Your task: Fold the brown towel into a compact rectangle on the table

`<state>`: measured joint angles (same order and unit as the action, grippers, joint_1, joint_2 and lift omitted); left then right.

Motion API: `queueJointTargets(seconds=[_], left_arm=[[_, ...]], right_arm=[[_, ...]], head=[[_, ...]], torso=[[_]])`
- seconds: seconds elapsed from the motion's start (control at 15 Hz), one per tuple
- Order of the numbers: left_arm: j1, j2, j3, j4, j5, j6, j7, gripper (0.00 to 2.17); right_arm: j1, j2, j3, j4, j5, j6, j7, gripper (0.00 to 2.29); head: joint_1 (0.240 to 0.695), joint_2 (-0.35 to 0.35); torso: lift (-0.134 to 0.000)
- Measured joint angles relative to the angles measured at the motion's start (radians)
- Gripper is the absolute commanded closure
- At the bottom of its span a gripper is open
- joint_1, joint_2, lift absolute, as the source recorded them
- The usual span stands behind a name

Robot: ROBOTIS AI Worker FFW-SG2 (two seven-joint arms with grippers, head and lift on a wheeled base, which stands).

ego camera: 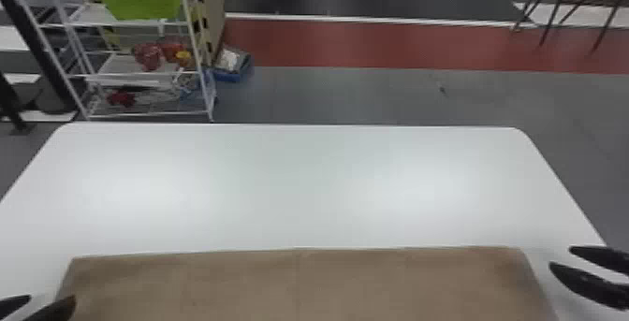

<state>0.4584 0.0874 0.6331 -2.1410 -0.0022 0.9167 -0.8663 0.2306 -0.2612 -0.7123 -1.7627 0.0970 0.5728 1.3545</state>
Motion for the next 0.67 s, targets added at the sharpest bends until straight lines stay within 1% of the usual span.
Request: queueJointTargets(seconds=[0.67], left_arm=[[0.0,0.0,0.002,-0.003,-0.015,0.003,-0.005,0.21]], right_arm=[[0.007,0.003,-0.002,0.015,-0.011,-0.029,0.002,0.28]], head=[[0.695,-0.049]], torso=[[-0.122]])
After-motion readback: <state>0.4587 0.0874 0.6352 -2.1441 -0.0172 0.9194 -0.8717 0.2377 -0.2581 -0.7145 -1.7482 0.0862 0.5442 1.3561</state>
